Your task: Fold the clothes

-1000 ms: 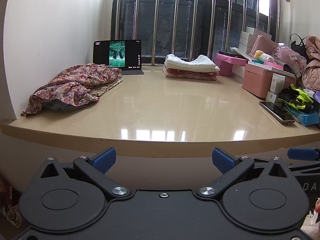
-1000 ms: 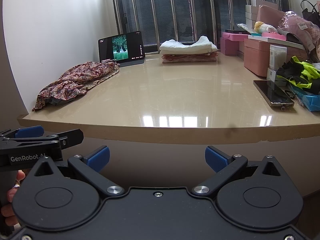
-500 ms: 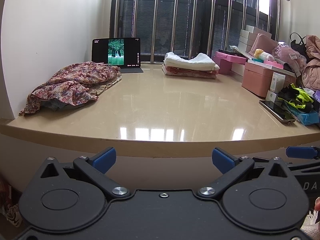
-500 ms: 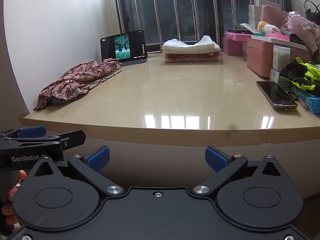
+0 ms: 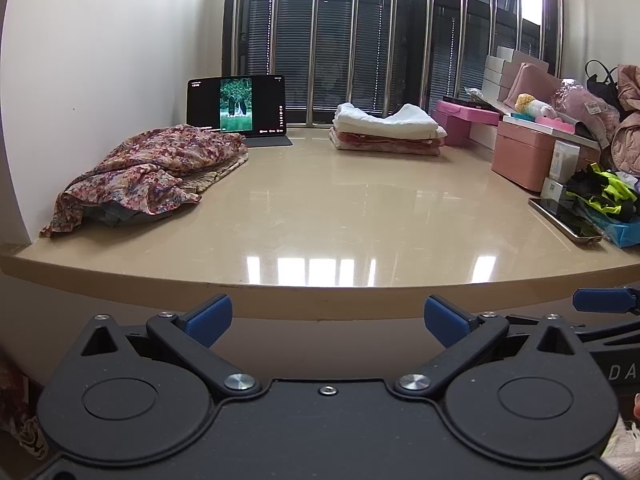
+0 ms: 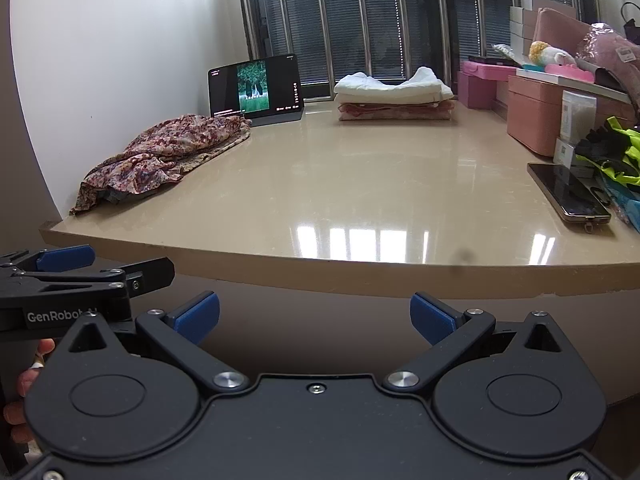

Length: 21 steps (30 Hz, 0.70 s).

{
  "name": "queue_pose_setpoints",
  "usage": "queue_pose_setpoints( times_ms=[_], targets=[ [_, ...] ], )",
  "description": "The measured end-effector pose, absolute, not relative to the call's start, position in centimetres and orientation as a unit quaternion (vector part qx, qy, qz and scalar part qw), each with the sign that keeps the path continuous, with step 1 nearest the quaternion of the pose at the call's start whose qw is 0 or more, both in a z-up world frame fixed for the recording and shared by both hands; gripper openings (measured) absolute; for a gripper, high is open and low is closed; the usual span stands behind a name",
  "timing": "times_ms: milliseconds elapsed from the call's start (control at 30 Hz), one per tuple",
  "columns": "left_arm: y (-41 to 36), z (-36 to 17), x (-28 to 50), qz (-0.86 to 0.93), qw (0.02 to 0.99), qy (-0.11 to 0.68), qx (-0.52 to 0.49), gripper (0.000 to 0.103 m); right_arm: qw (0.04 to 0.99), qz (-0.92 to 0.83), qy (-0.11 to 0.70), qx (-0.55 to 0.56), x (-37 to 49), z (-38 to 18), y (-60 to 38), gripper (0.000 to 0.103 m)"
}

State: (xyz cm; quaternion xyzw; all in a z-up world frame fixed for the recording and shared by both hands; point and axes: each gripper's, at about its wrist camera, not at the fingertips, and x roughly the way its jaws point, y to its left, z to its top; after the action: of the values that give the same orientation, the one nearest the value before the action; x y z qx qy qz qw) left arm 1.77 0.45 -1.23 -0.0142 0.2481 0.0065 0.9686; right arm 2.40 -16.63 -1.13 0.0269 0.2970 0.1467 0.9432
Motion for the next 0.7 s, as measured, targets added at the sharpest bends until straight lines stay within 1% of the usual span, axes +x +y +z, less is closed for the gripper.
queue_pose_setpoints(
  times_ms=[433, 700],
  targets=[
    [1.3, -1.6, 4.3, 0.027, 0.970, 0.242, 0.007, 0.103, 0.938, 0.157, 0.310, 0.019, 5.5, -1.8, -15.1, 0.103],
    [3.7, -1.6, 6.8, 0.050, 0.969, 0.243, -0.009, 0.103, 0.939, 0.172, 0.297, -0.004, 8.4, -1.4, -12.6, 0.103]
  ],
)
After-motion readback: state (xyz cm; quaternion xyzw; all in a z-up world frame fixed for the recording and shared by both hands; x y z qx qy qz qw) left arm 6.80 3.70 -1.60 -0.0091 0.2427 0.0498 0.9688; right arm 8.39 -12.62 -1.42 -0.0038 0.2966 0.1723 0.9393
